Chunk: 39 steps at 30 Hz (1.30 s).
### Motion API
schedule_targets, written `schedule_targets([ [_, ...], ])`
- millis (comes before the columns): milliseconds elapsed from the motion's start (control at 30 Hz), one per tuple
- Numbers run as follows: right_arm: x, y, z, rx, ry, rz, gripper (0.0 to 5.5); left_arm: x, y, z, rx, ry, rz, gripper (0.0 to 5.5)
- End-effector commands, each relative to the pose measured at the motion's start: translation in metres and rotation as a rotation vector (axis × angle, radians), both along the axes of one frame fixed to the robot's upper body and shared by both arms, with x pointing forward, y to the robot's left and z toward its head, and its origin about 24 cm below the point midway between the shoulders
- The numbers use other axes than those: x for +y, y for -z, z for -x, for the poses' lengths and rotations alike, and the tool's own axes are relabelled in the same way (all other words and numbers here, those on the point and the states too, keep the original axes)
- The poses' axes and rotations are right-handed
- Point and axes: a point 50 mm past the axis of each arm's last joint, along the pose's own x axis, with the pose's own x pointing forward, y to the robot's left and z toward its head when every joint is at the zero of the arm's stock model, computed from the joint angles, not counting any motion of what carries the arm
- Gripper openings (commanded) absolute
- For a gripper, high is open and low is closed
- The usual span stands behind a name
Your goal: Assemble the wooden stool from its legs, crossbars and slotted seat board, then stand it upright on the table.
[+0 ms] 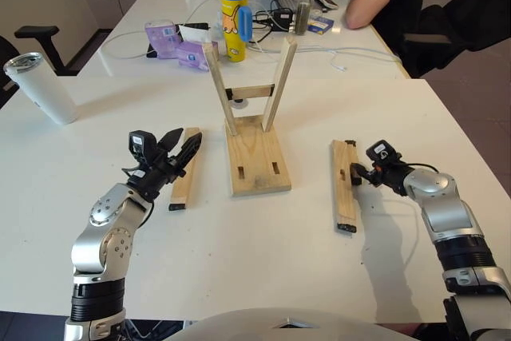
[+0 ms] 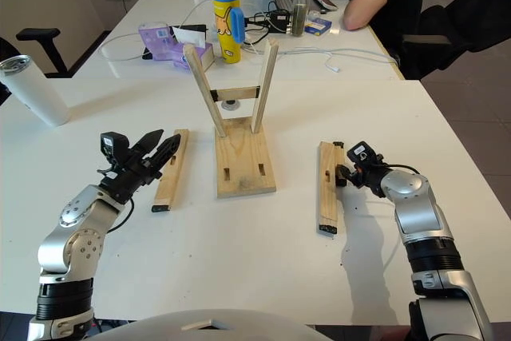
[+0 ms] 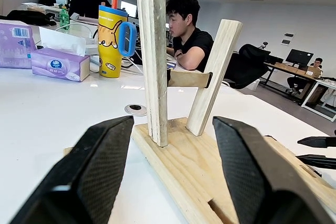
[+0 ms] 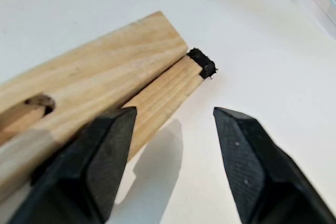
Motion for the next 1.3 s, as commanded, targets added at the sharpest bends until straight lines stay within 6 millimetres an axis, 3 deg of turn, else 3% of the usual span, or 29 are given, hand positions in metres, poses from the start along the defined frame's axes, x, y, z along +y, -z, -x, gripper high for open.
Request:
schedule_targets([
  [33,0.014,0.01,0.007,0.047,-0.022,-0.048,2.74,-0.001,-0.001,-0.001,0.004,0.011,-0.019,2.79],
  [200,0.02,0.006,-0.001,0.017,0.068,-0.126,2.74,-0.001,-0.002,-0.001,0.0,0.009,-0.015,2.79],
  [433,0.003,0.023,0.003,0.11,0.401,-0.165,2.74,-0.002,-0.003,-0.002,-0.002,0.015,-0.011,2.79],
  [700,0.01,0.042,0.013,0.3,0.516,-0.375,2.74,-0.002,-0.003,-0.003,-0.004,0.019,-0.013,2.79],
  [967,0.011,0.041,0.01,0.327,0.518,-0.391,1.48,-0.003,-0.004,-0.006,-0.004,0.024,-0.01,2.83],
  [1067,0.012,0.042,0.009,0.326,0.519,-0.398,1.48,-0.003,-0.003,-0.006,-0.005,0.028,-0.01,2.83],
  [1167,0.014,0.031,-0.001,0.243,0.507,-0.441,1.48,-0.004,-0.003,-0.007,-0.005,0.032,-0.008,2.83],
  [1300,0.012,-0.014,-0.031,-0.109,0.466,-0.407,1.48,-0.009,-0.008,-0.01,-0.019,0.045,0.036,2.83],
])
